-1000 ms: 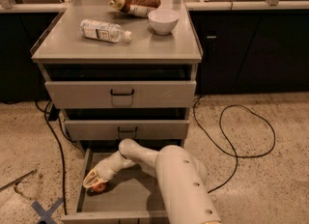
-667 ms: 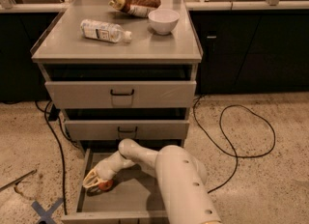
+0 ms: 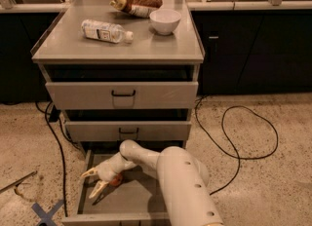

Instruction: Pick apple from bottom drawer and place on counter

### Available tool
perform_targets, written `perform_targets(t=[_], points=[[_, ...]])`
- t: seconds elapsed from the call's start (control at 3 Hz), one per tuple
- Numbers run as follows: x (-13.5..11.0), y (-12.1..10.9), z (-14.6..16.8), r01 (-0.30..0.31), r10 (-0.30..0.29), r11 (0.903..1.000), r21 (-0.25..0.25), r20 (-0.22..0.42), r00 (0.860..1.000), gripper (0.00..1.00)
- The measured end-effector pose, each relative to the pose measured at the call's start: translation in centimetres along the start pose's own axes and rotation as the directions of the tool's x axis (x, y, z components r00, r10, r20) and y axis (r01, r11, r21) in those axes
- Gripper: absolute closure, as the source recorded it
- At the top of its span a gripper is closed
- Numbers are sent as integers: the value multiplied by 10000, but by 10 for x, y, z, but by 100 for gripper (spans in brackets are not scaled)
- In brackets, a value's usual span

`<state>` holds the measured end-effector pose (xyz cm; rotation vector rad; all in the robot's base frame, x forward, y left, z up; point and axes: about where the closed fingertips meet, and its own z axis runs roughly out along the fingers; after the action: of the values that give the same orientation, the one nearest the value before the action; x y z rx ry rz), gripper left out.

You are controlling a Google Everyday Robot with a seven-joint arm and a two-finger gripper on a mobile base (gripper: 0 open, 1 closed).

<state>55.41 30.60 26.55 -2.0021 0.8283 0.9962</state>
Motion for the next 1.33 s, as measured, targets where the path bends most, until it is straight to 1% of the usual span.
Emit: perform_targets(t=[0.33, 1.0, 1.33], points=[[0, 0, 0, 0, 0, 10000, 0, 0, 10000, 0], [2, 2, 1, -21, 20, 10000, -63, -53, 10000, 0], [10, 8, 3, -248, 246, 9995, -199, -125, 9996, 0]])
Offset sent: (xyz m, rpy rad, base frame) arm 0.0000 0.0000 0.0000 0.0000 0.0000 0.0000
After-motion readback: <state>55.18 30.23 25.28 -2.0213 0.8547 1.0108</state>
